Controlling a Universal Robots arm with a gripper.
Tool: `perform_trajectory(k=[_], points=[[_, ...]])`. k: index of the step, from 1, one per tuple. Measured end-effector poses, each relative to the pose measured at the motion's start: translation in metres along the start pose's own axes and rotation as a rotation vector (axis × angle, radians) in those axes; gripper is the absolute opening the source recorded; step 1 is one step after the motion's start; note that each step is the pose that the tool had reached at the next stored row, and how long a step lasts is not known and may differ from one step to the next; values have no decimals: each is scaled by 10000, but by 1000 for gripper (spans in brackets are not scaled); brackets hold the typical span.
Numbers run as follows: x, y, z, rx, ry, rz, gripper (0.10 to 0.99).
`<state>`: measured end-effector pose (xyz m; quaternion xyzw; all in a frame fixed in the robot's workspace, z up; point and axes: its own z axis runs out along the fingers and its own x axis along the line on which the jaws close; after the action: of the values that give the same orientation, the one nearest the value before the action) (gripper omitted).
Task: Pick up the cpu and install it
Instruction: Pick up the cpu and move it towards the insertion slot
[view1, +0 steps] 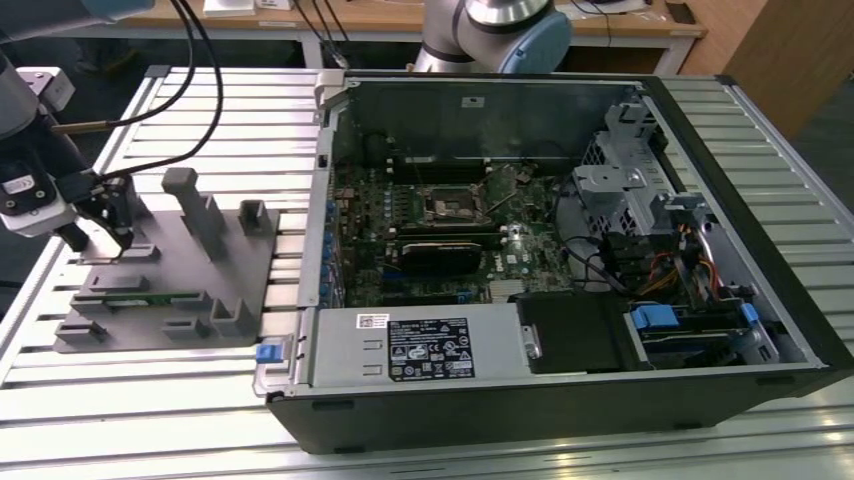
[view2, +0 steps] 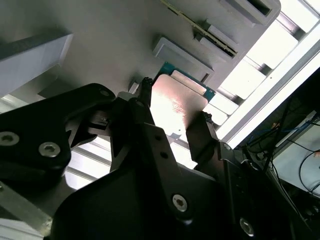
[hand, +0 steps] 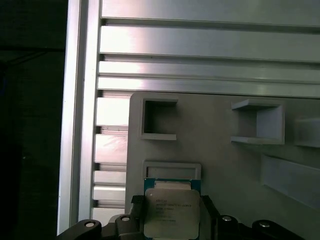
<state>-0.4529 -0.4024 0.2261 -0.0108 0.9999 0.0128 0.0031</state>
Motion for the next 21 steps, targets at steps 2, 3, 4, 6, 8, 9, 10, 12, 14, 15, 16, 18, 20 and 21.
perform_trajectory(k=[2, 3, 4, 6, 8, 9, 10, 12, 14, 15, 16, 18, 20, 21], points=[[0, 0, -11, 0, 0, 0, 529], [0, 0, -17, 0, 0, 0, 529], [0, 1, -22, -1, 0, 0, 529], [0, 1, -33, 0, 1, 0, 529], [0, 1, -38, -1, -2, 0, 529], [0, 1, -42, -1, -1, 0, 529], [0, 1, -47, 0, 1, 0, 529], [0, 1, -54, 0, 0, 0, 529], [0, 2, -60, 0, -1, 0, 529], [-1, 2, -62, 0, -1, 0, 529], [0, 2, -65, 0, 0, 0, 529], [0, 2, -71, 0, 0, 0, 529], [0, 2, -75, 0, 0, 0, 529], [0, 2, -77, -1, -1, 0, 529]])
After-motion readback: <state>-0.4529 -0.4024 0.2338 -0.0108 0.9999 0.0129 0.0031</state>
